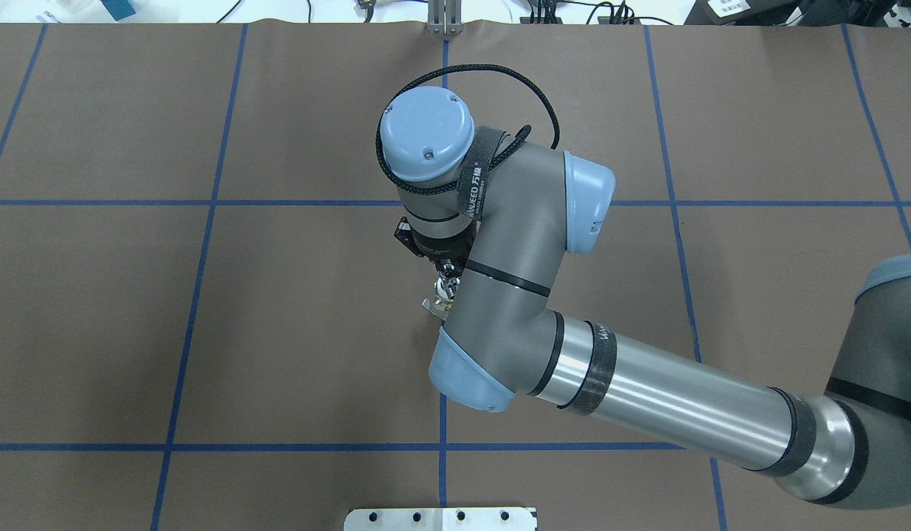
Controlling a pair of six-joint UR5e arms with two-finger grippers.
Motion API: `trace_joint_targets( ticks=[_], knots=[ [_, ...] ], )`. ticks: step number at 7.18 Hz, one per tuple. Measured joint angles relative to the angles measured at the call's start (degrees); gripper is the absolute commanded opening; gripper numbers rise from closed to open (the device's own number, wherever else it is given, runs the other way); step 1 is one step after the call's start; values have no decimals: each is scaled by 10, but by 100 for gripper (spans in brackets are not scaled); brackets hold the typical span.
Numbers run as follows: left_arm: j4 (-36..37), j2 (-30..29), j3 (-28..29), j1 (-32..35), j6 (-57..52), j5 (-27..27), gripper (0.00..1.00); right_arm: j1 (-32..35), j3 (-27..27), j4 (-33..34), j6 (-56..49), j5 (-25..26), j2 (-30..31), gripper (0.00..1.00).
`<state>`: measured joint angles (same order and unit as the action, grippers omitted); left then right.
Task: Assemble PPR valve and pipe with both arms
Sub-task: 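Lower the silver fitting with the right gripper into the valve's top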
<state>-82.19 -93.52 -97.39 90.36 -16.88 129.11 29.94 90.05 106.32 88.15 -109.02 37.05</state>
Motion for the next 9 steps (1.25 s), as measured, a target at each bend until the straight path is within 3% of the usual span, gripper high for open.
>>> trace_joint_targets(
  ticks=[2,5,6,7,9],
  knots=[
    [0,-1,5,0,-1,0,100,-1,0,-17,1,4,5,16],
    [-1,-2,7,0,-1,0,100,-1,2,-23,0,12,11,71],
    [-1,-2,7,0,-1,0,100,-2,3,-24,-1,16,12,80],
    [-1,-2,7,0,-1,0,100,-3,3,-25,-1,24,13,99],
    [-1,-1,7,0,-1,0,100,-5,6,-25,-3,35,12,99]
  ],
)
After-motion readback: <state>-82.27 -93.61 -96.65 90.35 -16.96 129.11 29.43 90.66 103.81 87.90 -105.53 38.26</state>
